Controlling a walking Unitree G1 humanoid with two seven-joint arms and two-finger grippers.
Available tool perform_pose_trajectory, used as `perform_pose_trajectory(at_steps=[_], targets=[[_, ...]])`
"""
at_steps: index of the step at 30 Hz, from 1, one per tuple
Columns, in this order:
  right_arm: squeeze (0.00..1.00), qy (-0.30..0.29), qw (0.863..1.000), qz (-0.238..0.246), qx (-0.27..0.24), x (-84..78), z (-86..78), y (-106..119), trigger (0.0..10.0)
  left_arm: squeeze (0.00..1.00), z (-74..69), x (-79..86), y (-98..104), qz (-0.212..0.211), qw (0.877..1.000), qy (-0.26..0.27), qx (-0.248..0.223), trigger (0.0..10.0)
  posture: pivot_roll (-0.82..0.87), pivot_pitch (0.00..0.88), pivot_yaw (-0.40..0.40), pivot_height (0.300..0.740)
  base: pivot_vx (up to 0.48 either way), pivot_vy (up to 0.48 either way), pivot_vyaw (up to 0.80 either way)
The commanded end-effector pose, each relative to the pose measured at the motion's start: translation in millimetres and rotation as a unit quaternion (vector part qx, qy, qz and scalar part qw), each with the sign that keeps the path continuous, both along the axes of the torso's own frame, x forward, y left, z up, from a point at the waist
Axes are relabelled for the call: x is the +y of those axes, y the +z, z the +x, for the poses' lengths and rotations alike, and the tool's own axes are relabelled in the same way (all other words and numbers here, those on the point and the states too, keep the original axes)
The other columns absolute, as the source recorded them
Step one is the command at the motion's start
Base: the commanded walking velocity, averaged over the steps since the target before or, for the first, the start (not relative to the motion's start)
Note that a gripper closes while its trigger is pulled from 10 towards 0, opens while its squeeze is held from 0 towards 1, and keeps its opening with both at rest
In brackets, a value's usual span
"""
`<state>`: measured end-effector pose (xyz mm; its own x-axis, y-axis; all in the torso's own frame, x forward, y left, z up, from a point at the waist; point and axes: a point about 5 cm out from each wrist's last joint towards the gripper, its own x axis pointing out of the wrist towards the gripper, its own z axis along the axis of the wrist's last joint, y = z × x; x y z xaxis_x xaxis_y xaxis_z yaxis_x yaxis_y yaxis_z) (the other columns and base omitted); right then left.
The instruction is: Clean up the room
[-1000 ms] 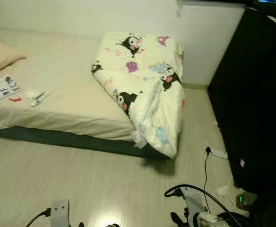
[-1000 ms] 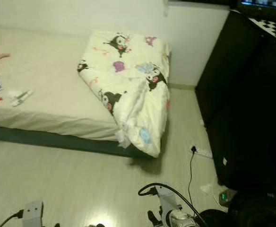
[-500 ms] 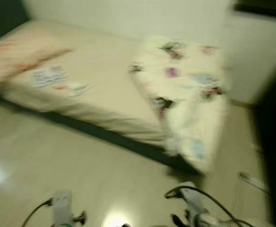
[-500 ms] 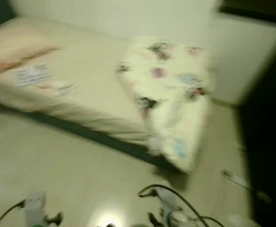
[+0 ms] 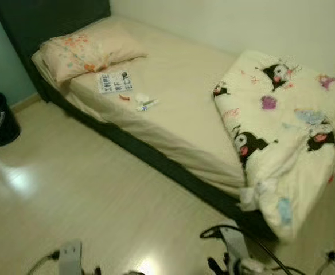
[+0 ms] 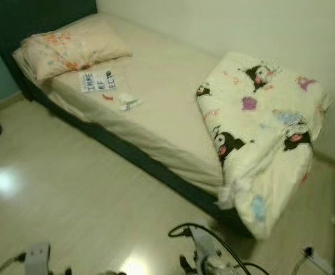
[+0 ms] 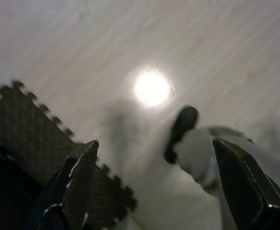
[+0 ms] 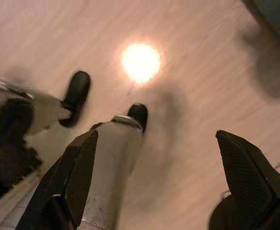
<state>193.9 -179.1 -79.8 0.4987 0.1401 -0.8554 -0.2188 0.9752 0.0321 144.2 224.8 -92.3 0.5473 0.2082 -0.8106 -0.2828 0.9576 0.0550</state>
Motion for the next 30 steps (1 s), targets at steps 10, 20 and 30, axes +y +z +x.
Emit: perform_pose_trajectory(at_steps=[10, 20, 30], targets=[[0.0, -0.011, 1.0, 0.0, 0.011, -3.3, -6.2, -3, 10.0, 0.0, 2.8, -2.9, 0, -0.009, 1.0, -0.005, -0.004, 10.0, -0.03, 0.0, 0.006, 0.74, 0.357, 0.0, 0.0], [0.0, -0.01, 1.0, 0.001, 0.01, -2.9, -6.0, -3, 10.0, 0.0, 2.9, -4.8, 0, -0.011, 1.0, -0.008, -0.006, 10.0, -0.03, 0.0, 0.006, 0.74, 0.359, 0.0, 0.0], [0.0, 0.003, 1.0, 0.011, 0.007, -1.0, -5.3, -2, 10.0, 0.0, 7.7, -5.6, 2, -0.012, 1.0, -0.009, -0.014, 10.0, -0.03, 0.0, 0.006, 0.74, 0.357, 0.0, 0.4]])
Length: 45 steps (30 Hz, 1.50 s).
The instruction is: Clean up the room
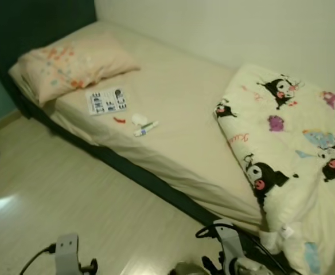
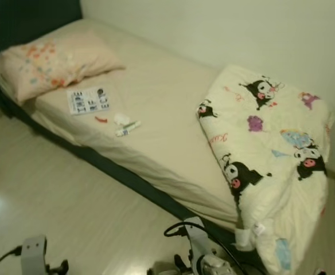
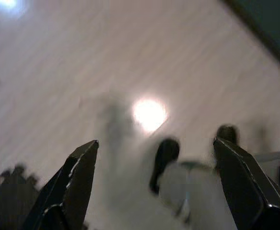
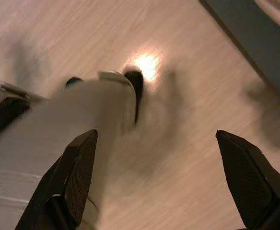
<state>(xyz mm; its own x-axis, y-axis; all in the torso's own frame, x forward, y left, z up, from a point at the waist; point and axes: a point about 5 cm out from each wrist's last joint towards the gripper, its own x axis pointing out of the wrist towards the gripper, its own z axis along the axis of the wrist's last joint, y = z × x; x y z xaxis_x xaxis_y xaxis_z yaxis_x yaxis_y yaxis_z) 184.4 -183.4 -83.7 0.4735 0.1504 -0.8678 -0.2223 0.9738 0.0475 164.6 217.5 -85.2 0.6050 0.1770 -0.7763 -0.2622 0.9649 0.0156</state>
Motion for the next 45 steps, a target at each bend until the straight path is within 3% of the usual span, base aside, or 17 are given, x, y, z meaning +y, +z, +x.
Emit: perform_pose_trajectory(at_steps=[1, 9, 18, 31, 39, 45], targets=[[0.0, -0.004, 1.0, 0.004, -0.007, 2.7, 4.1, 2, 10.0, 0.0, -12.6, 1.6, -5, 0.0, 1.0, 0.002, 0.019, 10.0, -0.03, 0.0, 0.002, 0.74, 0.349, 0.0, 0.8], [0.0, -0.015, 1.0, -0.008, -0.007, 0.3, 3.8, 1, 10.0, 0.0, -12.7, 0.6, -5, -0.001, 1.0, 0.0, 0.019, 10.0, -0.03, 0.0, 0.001, 0.74, 0.347, 0.0, 0.3], [0.0, -0.026, 1.0, -0.009, -0.008, -0.8, 3.1, 1, 10.0, 0.0, -12.9, -0.1, -5, -0.004, 1.0, -0.002, 0.019, 10.0, -0.02, 0.0, -0.001, 0.74, 0.34, 0.0, -0.73], [0.0, -0.035, 0.999, -0.015, -0.007, -1.9, 2.8, 1, 10.0, 0.0, -13.6, 0.6, -6, -0.001, 1.0, 0.0, 0.022, 10.0, -0.03, 0.0, 0.001, 0.74, 0.332, 0.0, -0.15], [0.0, -0.039, 0.999, -0.012, -0.011, -1.7, 3.3, 1, 10.0, 0.0, -16.9, 2.7, -7, 0.01, 0.999, 0.012, 0.032, 10.0, -0.03, 0.0, 0.001, 0.74, 0.0, 0.0, -0.38], [0.0, -0.035, 0.999, -0.007, -0.02, 4.3, 18.6, 8, 10.0, 0.0, -15.8, 3.5, -6, 0.016, 0.999, 0.011, 0.031, 10.0, -0.03, 0.0, 0.002, 0.74, 0.0, 0.0, -0.12]])
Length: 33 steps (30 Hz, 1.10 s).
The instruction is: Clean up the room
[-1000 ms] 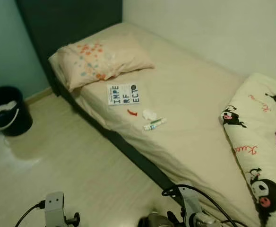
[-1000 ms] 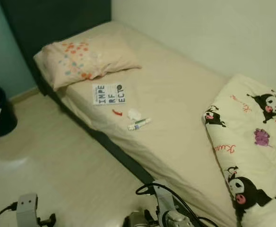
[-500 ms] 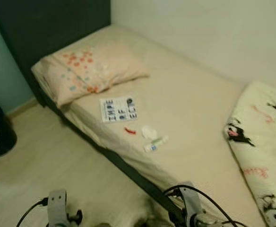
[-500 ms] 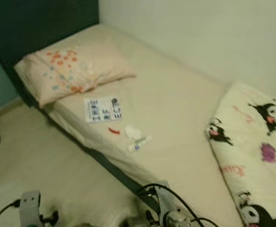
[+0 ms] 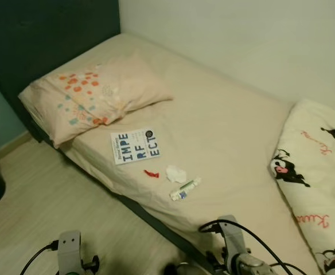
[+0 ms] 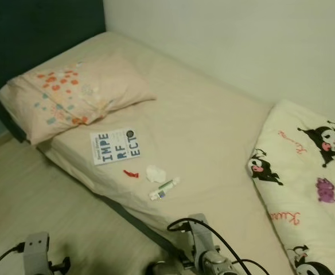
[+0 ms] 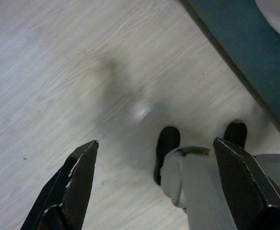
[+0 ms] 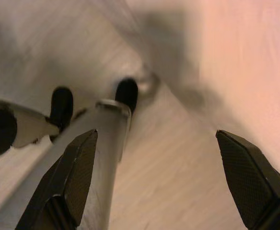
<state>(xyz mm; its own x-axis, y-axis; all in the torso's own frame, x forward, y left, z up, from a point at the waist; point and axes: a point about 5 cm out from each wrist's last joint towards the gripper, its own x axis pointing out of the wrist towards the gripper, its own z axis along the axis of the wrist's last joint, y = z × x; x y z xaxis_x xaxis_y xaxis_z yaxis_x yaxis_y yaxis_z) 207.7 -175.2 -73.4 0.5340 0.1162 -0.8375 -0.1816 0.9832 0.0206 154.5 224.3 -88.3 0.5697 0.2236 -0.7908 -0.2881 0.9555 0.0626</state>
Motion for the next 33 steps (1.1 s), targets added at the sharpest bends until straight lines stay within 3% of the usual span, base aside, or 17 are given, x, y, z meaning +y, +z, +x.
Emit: perform_pose_trajectory(at_steps=[1, 15, 33], targets=[[0.0, -0.012, 1.0, -0.001, 0.014, -4.2, -5.6, -3, 10.0, 0.0, -5.0, -3.2, -3, -0.002, 1.0, -0.004, 0.01, 10.0, -0.03, 0.0, 0.002, 0.74, 0.0, 0.0, -0.74], [0.0, -0.016, 1.0, 0.005, 0.017, -4.7, -6.6, -3, 10.0, 0.0, 6.5, 1.4, 3, 0.027, 0.999, -0.023, -0.002, 10.0, -0.03, 0.0, 0.006, 0.74, 0.0, 0.0, -0.76], [0.0, -0.012, 1.0, 0.016, 0.013, -2.7, -6.5, -3, 10.0, 0.0, 7.5, 6.2, 5, 0.049, 0.999, -0.013, 0.001, 10.0, -0.03, 0.0, 0.005, 0.74, 0.0, 0.0, -0.72]])
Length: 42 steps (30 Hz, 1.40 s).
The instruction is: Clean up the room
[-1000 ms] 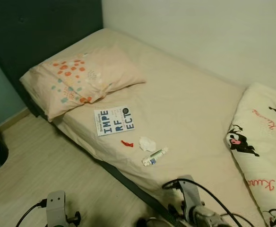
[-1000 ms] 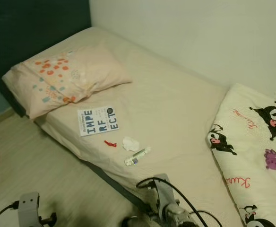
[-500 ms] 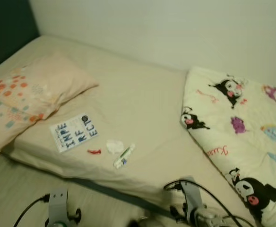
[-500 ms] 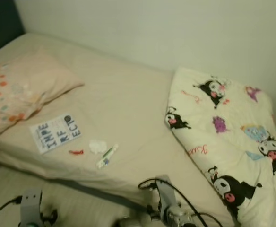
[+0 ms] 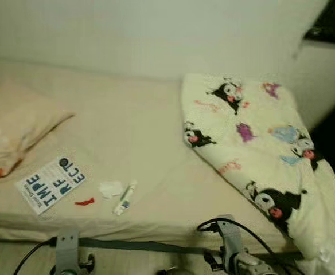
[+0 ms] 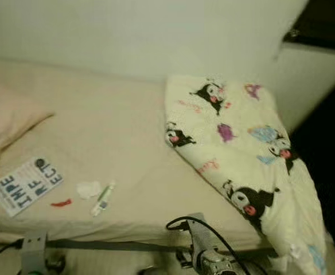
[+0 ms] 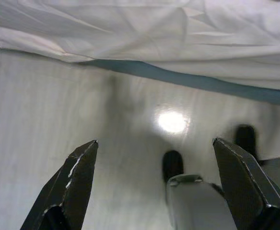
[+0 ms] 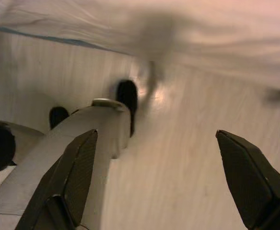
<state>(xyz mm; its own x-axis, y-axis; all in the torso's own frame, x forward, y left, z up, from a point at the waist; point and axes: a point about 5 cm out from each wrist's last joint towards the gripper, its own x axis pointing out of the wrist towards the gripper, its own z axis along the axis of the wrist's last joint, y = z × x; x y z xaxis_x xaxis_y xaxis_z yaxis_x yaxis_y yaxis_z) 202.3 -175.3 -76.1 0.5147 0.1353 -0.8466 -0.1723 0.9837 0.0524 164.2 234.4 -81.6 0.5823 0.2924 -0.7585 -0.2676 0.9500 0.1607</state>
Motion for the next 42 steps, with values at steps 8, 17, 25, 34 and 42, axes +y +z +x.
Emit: perform_pose_trajectory(at_steps=[8, 17, 25, 34, 42], targets=[[0.0, 0.026, 0.999, 0.028, -0.032, 11.8, 15.1, 9, 10.0, 0.0, 6.0, 5.7, 5, 0.005, 1.0, 0.021, -0.021, 10.0, -0.03, 0.0, 0.003, 0.74, 0.152, 0.0, 0.0], [0.0, 0.056, 0.997, 0.028, -0.043, 19.6, 24.4, 14, 10.0, 0.0, 10.4, 5.3, 6, 0.002, 0.999, 0.032, -0.025, 10.0, -0.03, 0.0, 0.001, 0.74, 0.198, 0.0, 0.0], [0.0, 0.059, 0.997, 0.027, -0.033, 18.8, 19.8, 11, 10.0, 0.0, 4.1, 1.8, 3, -0.001, 1.0, 0.028, -0.015, 10.0, -0.03, 0.0, 0.005, 0.74, 0.0, 0.0, -0.25], [0.0, 0.058, 0.997, 0.032, -0.04, 18.7, 23.7, 14, 10.0, 0.0, 0.9, 2.8, 1, 0.002, 1.0, 0.028, -0.009, 10.0, -0.03, 0.0, 0.007, 0.74, 0.0, 0.0, -0.67], [0.0, 0.089, 0.991, 0.057, -0.079, 34.3, 47.0, 30, 10.0, 0.0, 18.4, 17.4, 15, 0.034, 0.996, 0.063, -0.047, 10.0, -0.03, 0.0, 0.011, 0.74, 0.0, 0.0, 0.0]])
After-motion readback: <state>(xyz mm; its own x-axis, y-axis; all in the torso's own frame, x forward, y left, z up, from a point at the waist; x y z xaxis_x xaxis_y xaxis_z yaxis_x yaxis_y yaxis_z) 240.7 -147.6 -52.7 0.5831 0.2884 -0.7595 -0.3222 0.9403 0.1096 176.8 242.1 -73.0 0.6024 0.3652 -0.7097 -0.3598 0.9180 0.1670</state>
